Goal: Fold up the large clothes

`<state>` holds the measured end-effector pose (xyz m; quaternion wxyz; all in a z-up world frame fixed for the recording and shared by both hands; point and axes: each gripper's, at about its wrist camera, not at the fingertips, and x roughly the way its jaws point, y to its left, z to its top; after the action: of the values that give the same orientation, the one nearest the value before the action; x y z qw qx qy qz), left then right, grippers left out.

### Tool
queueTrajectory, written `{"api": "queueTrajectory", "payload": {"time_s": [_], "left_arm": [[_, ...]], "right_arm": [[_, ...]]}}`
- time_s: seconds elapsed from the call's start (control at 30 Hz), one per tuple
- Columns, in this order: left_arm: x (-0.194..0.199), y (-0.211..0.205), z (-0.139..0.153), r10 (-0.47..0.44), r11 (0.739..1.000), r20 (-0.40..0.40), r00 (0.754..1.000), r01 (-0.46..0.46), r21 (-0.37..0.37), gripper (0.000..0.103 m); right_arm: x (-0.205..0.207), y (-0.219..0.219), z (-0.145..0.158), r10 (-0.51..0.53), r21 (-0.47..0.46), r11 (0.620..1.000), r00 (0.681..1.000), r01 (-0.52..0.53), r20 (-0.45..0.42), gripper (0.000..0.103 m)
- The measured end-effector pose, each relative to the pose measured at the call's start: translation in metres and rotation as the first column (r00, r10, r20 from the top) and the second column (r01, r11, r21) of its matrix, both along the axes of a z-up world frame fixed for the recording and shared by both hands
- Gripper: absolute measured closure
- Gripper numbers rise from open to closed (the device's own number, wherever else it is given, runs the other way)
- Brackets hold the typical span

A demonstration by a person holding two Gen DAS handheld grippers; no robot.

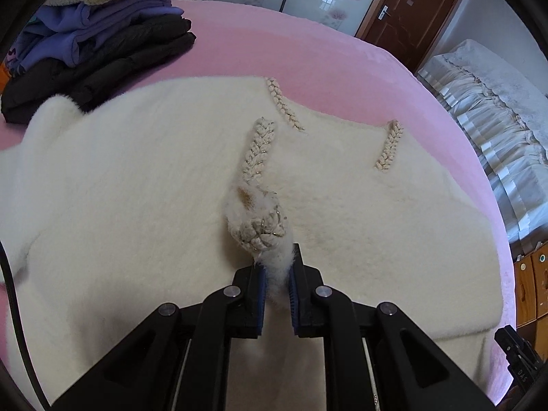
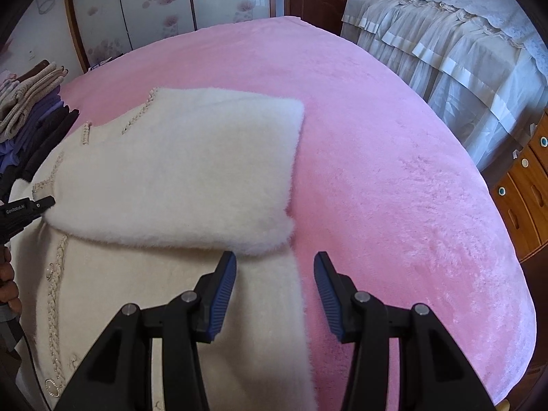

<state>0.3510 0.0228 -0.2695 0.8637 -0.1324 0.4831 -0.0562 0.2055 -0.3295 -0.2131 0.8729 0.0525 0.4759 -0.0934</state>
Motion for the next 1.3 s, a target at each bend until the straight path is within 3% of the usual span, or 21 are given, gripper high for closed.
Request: {"api": "queueTrajectory", "payload": {"time_s": [0.3,0.4,0.53,0.63,0.77,0.87,0.97,1.3], "left_arm": [[-0.024,0.003,0.011,0.025,0.999,0.024,0.999,-0.024,-0.048,0.093],[-0.022,0.003,0.003,0.010,1.000,0.001,1.000,-0.010,-0.026,0.091],[-0.015,0.010,-0.007,-0.001,0.998,-0.041,0.999,-0.001,-0.062,0.085],[-0.012,0.018,-0.002,0.008,0.996,-0.049,0.999,-0.012,-0.085,0.079],[-0.016,0.033,0.018,0.062,0.994,-0.011,0.998,-0.063,-0.087,0.073],[-0.023,0.050,0.036,0.161,0.987,0.053,0.985,-0.161,-0.017,0.073],[-0.021,0.054,0.046,0.187,0.982,0.066,0.980,-0.185,-0.039,0.073],[0.024,-0.034,0.042,-0.008,1.000,0.075,0.997,0.007,0.020,0.073]], "right_arm": [[0.022,0.031,0.032,0.079,-0.041,0.996,0.994,-0.076,0.073,0.055],[0.039,0.045,0.018,0.115,-0.049,0.992,0.992,-0.112,0.059,0.056],[0.061,0.047,-0.021,0.102,-0.053,0.993,0.994,-0.104,-0.047,0.059],[0.059,0.047,-0.022,0.102,-0.059,0.993,0.994,-0.104,-0.040,0.059],[0.054,0.042,-0.007,0.109,-0.041,0.993,0.993,-0.110,-0.039,0.059],[0.051,0.037,0.009,0.103,-0.035,0.994,0.995,-0.103,-0.003,0.059],[0.059,0.036,0.016,0.110,-0.030,0.994,0.994,-0.110,0.005,0.059],[0.116,0.066,0.027,0.154,-0.001,0.988,0.987,-0.154,0.036,0.059]]}}
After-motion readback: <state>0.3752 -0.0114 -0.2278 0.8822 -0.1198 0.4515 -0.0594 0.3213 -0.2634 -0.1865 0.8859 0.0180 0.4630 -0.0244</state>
